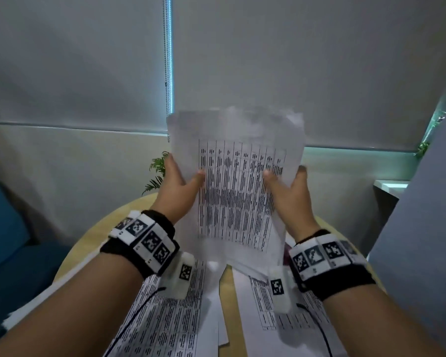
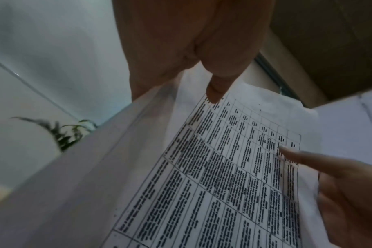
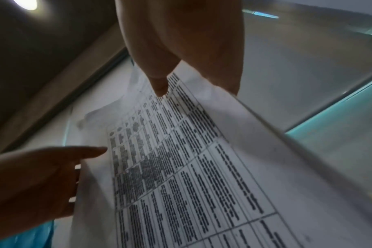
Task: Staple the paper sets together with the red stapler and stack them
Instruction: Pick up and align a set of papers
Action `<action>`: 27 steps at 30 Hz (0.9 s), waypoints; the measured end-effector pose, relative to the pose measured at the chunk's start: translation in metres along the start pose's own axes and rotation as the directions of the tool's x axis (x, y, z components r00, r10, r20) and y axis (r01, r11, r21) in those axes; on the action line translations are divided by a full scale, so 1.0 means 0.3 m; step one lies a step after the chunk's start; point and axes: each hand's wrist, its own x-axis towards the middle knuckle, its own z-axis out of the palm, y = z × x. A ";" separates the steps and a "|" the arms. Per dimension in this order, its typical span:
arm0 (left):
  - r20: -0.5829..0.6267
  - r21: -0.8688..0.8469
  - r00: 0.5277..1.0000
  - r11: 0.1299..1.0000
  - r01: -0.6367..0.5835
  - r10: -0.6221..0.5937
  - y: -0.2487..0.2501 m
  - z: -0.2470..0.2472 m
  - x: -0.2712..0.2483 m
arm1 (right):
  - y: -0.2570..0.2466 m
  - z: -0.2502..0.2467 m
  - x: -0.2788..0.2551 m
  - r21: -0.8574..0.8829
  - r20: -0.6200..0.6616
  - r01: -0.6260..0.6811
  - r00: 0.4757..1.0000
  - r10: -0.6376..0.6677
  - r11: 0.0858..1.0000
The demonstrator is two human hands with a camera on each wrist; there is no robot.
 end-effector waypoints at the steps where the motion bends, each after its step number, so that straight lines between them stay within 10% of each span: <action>1: 0.040 0.012 0.998 0.999 0.051 -0.052 -0.040 0.002 -0.013 | 0.028 0.011 -0.023 -0.038 0.030 -0.021 0.999 0.022 0.999; 5: 0.221 0.190 0.957 0.971 0.147 -0.188 -0.123 0.006 -0.053 | 0.101 0.035 -0.081 -0.150 0.109 -0.095 0.988 0.112 0.984; 14: -0.008 0.222 0.986 0.962 0.161 -0.164 -0.099 0.038 -0.009 | 0.117 0.038 -0.079 -0.144 0.093 -0.111 0.988 0.126 0.983; 17: 0.009 0.315 0.997 0.946 0.074 -0.082 -0.058 0.006 0.039 | 0.088 -0.004 -0.020 -0.316 -0.091 0.097 0.987 -0.132 0.944; 20: 0.093 0.469 0.993 0.877 -0.105 0.070 0.000 -0.021 0.071 | 0.001 -0.037 0.045 -0.541 -0.015 0.276 0.941 -0.337 0.794; 23: 0.210 0.557 0.971 0.802 -0.215 0.115 0.027 -0.030 0.070 | -0.040 -0.015 0.066 -0.600 0.169 0.278 0.961 -0.220 0.750; 27: 0.253 0.594 0.956 0.756 -0.275 0.149 0.017 -0.029 0.028 | -0.026 0.003 0.045 -0.367 0.200 0.141 0.977 -0.070 0.920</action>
